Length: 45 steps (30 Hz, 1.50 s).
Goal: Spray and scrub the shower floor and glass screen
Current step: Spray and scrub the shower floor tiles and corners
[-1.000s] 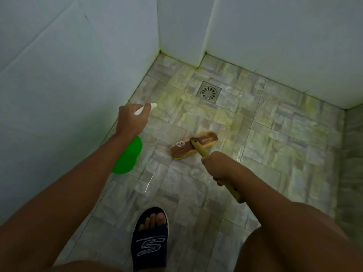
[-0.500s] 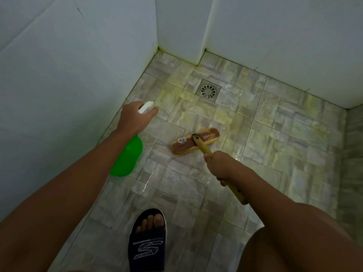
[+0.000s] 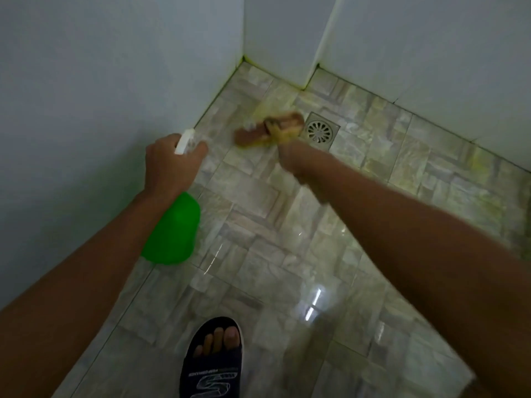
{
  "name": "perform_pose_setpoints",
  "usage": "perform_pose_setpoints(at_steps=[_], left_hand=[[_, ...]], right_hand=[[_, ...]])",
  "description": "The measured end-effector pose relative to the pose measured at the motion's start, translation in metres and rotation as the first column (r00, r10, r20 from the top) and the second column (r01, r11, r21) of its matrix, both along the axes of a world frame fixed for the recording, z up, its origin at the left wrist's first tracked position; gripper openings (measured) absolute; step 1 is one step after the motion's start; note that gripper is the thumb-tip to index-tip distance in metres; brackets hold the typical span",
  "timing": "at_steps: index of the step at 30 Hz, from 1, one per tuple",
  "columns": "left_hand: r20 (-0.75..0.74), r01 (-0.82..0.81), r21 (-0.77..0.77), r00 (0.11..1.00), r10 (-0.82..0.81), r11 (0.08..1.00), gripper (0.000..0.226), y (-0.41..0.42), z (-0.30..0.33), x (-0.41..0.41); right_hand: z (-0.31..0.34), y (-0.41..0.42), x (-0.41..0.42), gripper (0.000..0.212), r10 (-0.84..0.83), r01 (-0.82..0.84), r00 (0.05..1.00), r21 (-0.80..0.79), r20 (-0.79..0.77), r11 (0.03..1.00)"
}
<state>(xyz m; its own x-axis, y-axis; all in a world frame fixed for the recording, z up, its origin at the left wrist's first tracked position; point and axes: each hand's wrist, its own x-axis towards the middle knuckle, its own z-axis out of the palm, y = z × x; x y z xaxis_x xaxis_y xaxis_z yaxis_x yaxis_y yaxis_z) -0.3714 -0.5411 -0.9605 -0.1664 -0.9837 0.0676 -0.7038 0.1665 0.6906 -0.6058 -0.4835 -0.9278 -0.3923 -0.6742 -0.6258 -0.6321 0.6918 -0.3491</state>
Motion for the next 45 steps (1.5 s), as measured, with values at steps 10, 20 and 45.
perform_pose_setpoints(at_steps=[10, 20, 45], left_hand=[[-0.016, 0.029, 0.123, 1.000, -0.027, 0.992, 0.048, -0.007, -0.004, -0.007], [-0.062, 0.087, 0.102, 0.995, -0.081, 0.991, 0.053, -0.017, 0.008, -0.004], [-0.117, 0.133, 0.025, 0.985, -0.129, 0.991, 0.055, -0.027, -0.009, 0.002]], right_hand=[[0.004, 0.039, 0.005, 0.043, 0.016, -0.014, 1.000, 0.105, -0.014, 0.994], [0.008, 0.089, 0.025, 0.050, 0.074, -0.067, 0.997, 0.177, -0.035, 0.982], [-0.008, 0.007, -0.040, 0.040, 0.099, -0.091, 0.993, 0.120, -0.067, 0.989]])
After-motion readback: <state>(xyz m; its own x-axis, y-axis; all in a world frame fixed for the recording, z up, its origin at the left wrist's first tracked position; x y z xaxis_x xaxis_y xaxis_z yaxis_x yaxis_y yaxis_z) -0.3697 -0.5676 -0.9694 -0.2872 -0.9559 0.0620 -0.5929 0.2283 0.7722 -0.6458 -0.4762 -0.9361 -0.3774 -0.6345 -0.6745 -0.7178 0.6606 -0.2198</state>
